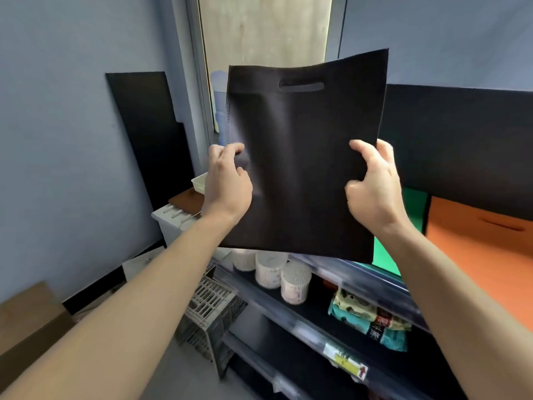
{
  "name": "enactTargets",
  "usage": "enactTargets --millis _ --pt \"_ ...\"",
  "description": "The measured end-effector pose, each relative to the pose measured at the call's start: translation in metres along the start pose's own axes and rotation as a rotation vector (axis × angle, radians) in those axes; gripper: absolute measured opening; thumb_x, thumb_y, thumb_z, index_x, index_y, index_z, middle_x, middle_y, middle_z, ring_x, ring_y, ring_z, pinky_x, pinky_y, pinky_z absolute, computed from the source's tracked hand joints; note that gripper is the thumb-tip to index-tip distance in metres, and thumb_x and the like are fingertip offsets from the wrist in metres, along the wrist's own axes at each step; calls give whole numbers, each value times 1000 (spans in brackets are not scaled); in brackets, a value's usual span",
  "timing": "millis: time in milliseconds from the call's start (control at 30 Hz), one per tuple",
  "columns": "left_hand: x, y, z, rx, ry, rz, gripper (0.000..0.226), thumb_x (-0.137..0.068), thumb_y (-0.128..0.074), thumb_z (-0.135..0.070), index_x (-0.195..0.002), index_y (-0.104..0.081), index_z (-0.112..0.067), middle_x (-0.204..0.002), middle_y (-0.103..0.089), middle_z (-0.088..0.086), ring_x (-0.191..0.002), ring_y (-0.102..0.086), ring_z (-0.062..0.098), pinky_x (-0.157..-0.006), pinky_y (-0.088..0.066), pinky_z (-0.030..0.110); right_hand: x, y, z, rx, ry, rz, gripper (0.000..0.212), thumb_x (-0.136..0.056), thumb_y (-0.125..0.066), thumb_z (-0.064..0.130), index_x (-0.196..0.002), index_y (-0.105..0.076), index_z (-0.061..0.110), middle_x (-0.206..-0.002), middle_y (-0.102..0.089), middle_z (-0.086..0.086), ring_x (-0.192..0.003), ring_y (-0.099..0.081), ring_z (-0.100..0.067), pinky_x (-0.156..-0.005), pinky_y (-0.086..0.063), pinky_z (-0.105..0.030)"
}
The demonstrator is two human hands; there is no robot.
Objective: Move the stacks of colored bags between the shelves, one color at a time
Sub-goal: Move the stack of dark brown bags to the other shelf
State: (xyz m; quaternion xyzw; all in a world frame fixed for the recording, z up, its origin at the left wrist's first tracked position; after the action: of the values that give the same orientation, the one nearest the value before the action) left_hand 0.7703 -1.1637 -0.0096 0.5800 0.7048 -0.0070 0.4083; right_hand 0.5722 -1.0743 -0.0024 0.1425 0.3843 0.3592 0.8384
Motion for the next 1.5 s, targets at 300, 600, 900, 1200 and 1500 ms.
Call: enactTargets --millis 300,600,900,1200,1500 --pt "-72 -27 35 -61 1 -4 41 -89 -42 5 -125 -52 -11 -126 -44 8 -106 -54 25 -93 -41 30 -66 -61 -7 -28 -23 37 66 -78 -47 -14 -138 -43 14 -147 -27 -3 -132 -36 -18 -106 -32 -22" --pt "-139 -51 71 -67 1 67 42 -88 -43 5 -127 -50 -9 -130 -43 10 -113 -52 26 -98 -38 30 -113 -101 4 13 -32 24 61 -82 -50 -9 -138 -42 14 -145 -29 -1 -125 -44 -18 -104 -38 -26" --pt "-183 -94 134 -173 -29 415 43 -85 -45 5 -126 -49 -6 -131 -42 16 -116 -47 33 -97 -35 33 -116 -174 -7 283 -332 211 58 -87 -46 1 -142 -34 11 -145 -22 -10 -113 -50 -32 -96 -40 -31" --pt "-188 -142 178 -194 -39 739 41 -85 -47 -1 -125 -51 -7 -131 -43 15 -119 -47 34 -102 -36 37 -97 -205 -33 494 -619 325 41 -86 -43 1 -127 -48 2 -134 -34 -14 -111 -51 -35 -95 -45 -37" --pt "-186 -164 196 -255 -37 827 39 -84 -46 -4 -122 -51 -5 -129 -46 19 -115 -49 39 -100 -42 42 -93 -214 -35 597 -660 312 15 -85 -38 -5 -87 -49 6 -126 -36 -19 -88 -50 -36 -79 -42 -33"
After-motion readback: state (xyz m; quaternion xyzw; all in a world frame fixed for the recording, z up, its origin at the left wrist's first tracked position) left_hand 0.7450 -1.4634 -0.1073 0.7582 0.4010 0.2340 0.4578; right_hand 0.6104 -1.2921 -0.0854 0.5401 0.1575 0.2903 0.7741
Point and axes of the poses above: each hand's wrist, its own x-axis away from the middle knuckle, its own y-axis out of the back of the hand, z = x × y, the point moved 4 cm from there along -x, towards the middle knuckle
